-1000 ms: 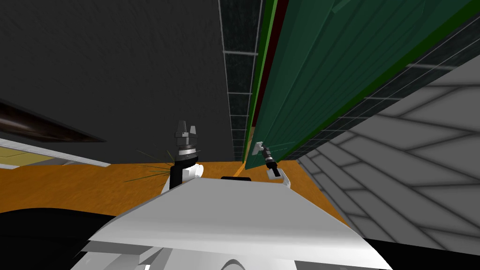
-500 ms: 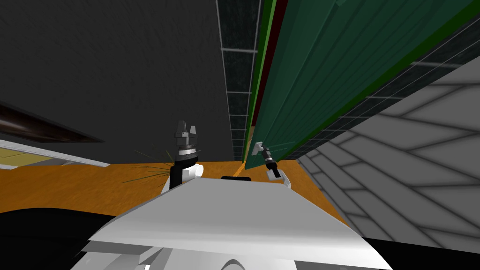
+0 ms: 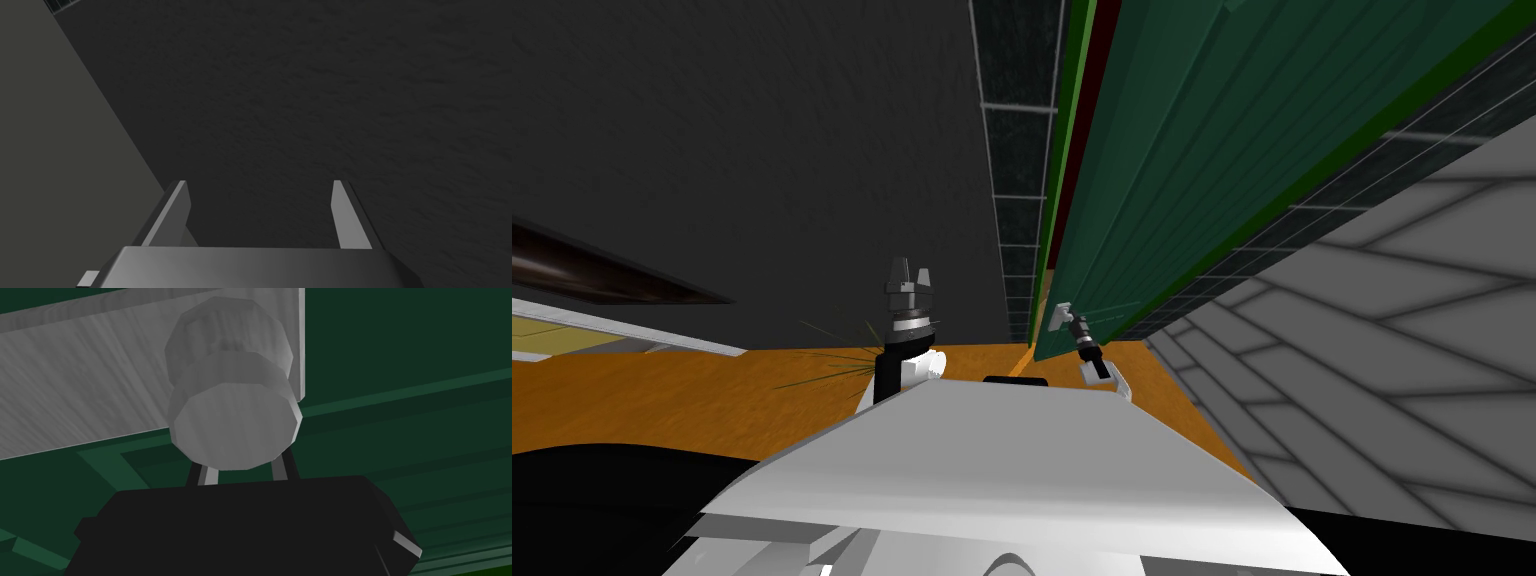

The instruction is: Pull the door open

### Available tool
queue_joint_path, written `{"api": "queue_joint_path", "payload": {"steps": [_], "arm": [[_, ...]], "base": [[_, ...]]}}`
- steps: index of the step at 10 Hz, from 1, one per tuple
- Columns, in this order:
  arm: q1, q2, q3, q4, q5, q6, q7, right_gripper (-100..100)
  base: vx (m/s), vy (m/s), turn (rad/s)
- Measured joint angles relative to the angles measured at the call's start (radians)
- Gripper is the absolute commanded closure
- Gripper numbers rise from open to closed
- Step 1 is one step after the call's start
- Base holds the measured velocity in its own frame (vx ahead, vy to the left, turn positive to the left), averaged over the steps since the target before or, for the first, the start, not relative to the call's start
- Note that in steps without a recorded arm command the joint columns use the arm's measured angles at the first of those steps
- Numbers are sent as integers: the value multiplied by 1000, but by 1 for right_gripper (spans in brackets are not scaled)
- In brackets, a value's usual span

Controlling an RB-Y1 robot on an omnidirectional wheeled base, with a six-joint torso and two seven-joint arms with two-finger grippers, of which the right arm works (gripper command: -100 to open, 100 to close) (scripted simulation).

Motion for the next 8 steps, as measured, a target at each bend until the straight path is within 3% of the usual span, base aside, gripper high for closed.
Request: {"api": "queue_joint_path", "payload": {"steps": [3,5,6,8], "arm": [[-3,-10,19,4,-32,-1,-38,100],[11,-11,23,-18,-36,8,-44,100],[16,-7,22,-14,-35,-4,-41,100],[2,-12,36,-11,-53,16,-61,100]], "base": [[-1,-16,-12],[3,-8,11],[-1,0,-24],[-3,-21,-18]]}}
